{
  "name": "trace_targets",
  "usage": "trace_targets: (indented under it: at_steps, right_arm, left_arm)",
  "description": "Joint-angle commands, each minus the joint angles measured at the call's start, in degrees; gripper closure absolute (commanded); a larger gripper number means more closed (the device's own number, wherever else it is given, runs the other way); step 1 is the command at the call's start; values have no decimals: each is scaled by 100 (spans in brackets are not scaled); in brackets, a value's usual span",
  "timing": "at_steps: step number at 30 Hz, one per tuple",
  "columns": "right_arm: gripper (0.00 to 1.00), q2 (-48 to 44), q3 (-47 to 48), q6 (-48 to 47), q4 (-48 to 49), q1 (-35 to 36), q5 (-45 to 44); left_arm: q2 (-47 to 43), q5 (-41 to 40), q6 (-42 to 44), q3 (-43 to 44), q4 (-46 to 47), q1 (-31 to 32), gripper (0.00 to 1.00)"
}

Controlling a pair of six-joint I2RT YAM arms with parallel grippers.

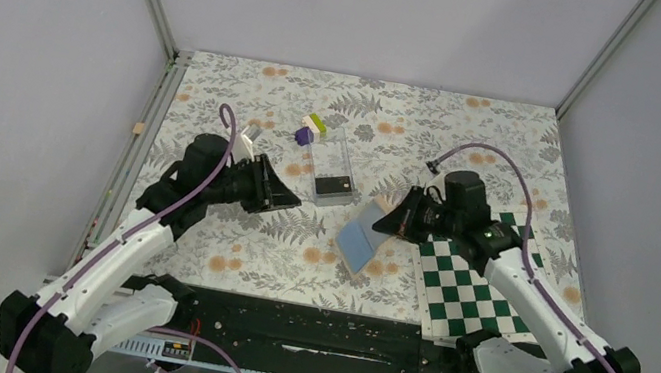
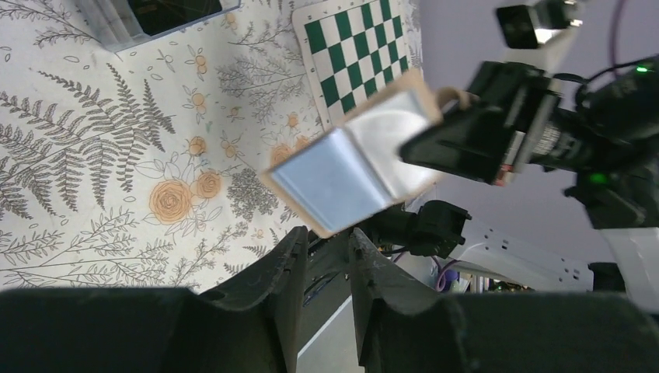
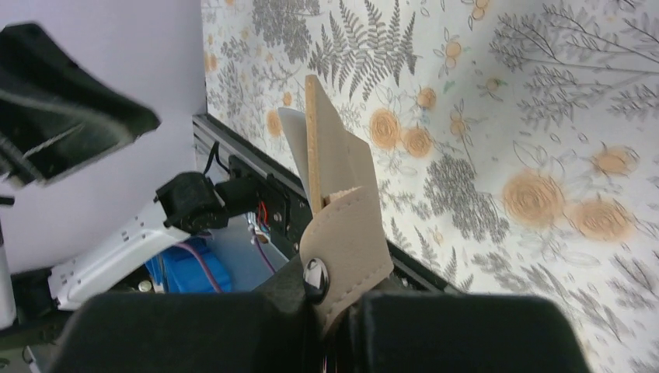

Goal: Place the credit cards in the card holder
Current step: Place the card holder at the center of the board.

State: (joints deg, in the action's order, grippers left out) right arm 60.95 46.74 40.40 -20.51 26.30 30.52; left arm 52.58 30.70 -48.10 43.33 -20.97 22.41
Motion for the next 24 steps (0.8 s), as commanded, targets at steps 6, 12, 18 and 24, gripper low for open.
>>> trace_targets:
  at_steps: [6,12,18,24]
  right_arm:
    - [100,1095,-938,1761,3631,1140,-1212]
    - [100,1767,-1309,2277,4230,1363,-1672]
    - [89,1853,-1395,2354,3557,1483,-2072]
    - [47,1809,-1338,2435,2904,1479,-2089]
  left_arm:
    - [-411,98,-36,-167,-194,-55,73]
    - [-487,-65,-77,-401,-189,-40,73]
    - [-138,-88,-44,-346,-157,260,74]
    - [333,-372,-28,-93,-120,814,75]
